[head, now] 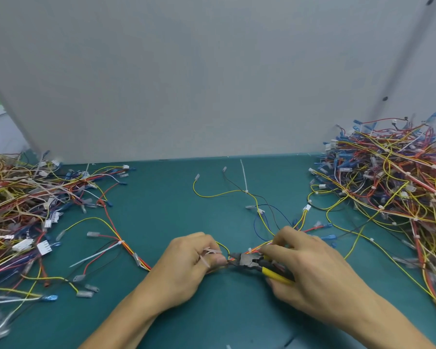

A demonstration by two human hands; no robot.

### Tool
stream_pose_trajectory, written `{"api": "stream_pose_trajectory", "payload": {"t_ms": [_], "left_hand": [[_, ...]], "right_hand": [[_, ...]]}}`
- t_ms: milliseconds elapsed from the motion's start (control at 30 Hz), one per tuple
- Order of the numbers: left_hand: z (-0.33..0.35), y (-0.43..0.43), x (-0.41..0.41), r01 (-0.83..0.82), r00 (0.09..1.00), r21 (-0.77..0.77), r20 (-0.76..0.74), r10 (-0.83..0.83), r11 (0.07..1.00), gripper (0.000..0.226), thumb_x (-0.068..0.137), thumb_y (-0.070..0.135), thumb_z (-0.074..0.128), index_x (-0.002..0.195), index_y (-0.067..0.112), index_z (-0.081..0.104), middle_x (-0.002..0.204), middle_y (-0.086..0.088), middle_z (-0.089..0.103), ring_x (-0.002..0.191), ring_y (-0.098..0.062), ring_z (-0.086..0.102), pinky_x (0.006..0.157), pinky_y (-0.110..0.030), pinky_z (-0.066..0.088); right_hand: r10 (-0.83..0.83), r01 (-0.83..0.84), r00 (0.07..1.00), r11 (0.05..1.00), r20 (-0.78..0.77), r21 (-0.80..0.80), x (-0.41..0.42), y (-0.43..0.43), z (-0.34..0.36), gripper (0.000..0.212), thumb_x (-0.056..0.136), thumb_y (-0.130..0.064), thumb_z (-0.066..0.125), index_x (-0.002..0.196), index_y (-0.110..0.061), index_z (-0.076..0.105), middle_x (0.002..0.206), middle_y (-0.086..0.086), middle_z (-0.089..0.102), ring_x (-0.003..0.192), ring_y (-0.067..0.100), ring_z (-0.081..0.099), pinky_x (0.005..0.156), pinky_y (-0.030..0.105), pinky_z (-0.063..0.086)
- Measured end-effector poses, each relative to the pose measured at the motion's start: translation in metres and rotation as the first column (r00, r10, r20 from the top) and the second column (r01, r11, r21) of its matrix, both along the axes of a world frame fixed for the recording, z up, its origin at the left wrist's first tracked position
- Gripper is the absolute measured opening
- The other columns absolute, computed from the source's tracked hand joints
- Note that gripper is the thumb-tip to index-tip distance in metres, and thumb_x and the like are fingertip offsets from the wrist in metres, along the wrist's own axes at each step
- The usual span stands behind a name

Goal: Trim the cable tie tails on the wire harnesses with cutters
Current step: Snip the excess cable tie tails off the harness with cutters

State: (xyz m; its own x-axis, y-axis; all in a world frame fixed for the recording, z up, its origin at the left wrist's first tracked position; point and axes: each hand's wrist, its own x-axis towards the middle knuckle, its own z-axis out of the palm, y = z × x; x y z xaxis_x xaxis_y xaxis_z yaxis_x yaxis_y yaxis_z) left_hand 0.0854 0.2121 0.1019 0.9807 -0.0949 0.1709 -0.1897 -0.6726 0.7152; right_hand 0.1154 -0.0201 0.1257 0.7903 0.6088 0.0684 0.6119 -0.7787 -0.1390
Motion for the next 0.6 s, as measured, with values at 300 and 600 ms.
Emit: {"api": "stream_pose_trajectory", "payload": {"t_ms": [300, 600], "left_hand": [[-0.0004, -0.0026, 0.0014, -0.011, 0.998, -0.077, -0.062, 0.006, 0.997, 0.02, 0.083, 0.019, 0.072, 0.066, 0.025, 0.062, 0.071, 0.008, 0.061, 0.06, -0.002, 0.049, 0.059, -0.015, 0.037], [-0.0026, -0.0026, 0.0029, -0.07, 0.996, -0.162, -0.063, 0.06, 0.984, 0.03, 0.084, 0.018, 0.071, 0.061, 0.027, 0.055, 0.049, 0.016, 0.047, 0.049, -0.004, 0.037, 0.052, -0.014, 0.029]], "right_hand": [[0.053, -0.055, 0.997, 0.998, -0.054, -0.036, 0.0036, -0.008, -0.0017, 0.043, 0.08, -0.054, 0.038, 0.117, -0.039, 0.055, 0.105, -0.017, 0.042, 0.089, 0.009, 0.05, 0.071, 0.027, 0.046], [0.068, -0.068, 0.996, 0.998, -0.057, 0.008, -0.0009, -0.0015, -0.0011, 0.05, 0.074, -0.059, 0.034, 0.114, -0.04, 0.057, 0.102, -0.018, 0.047, 0.085, 0.008, 0.053, 0.071, 0.026, 0.047]]}}
